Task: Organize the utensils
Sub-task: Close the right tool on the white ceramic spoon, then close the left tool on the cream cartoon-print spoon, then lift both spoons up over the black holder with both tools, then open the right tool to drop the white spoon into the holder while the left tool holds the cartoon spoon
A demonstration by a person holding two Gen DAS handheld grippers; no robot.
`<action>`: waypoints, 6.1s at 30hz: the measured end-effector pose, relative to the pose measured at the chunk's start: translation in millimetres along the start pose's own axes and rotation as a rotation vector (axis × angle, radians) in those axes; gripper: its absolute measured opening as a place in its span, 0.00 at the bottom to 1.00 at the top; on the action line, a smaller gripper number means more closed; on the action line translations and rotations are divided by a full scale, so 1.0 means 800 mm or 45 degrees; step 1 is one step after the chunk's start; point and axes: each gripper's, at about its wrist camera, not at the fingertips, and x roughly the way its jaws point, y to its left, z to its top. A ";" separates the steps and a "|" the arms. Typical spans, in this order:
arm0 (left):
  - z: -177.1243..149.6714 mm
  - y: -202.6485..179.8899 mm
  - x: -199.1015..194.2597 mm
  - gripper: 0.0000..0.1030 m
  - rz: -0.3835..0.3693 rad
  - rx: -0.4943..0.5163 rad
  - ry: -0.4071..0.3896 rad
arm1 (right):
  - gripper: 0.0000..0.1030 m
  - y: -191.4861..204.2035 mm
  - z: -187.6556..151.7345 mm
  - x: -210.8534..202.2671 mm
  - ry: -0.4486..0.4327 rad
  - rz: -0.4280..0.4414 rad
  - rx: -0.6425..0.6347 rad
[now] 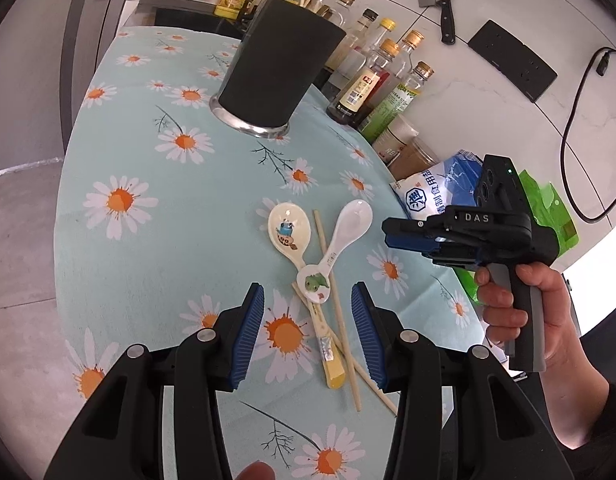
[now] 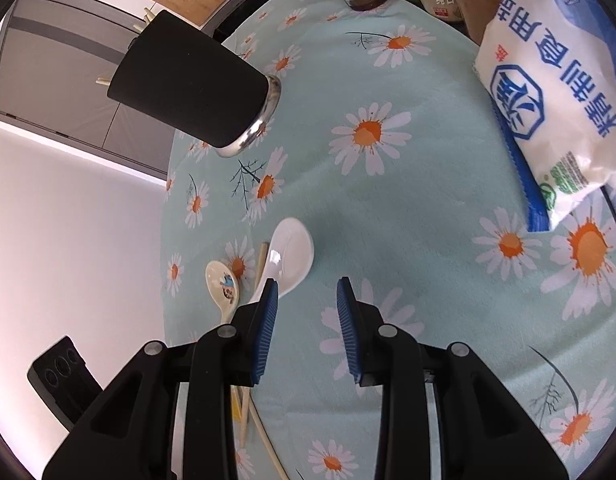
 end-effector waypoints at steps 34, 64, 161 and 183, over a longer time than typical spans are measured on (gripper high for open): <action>0.041 0.048 0.016 0.43 -0.013 -0.039 0.019 | 0.05 0.017 0.025 0.033 -0.008 -0.094 -0.094; 0.072 0.038 0.093 0.41 0.002 0.077 0.232 | 0.05 0.087 -0.002 -0.076 -0.089 -0.111 -0.452; 0.369 -0.115 -0.068 0.04 0.592 0.435 -0.726 | 0.05 0.293 0.238 -0.146 -0.625 -0.124 -0.889; 0.364 -0.091 0.035 0.04 0.749 0.550 -0.642 | 0.06 0.286 0.249 -0.038 -0.498 -0.279 -0.975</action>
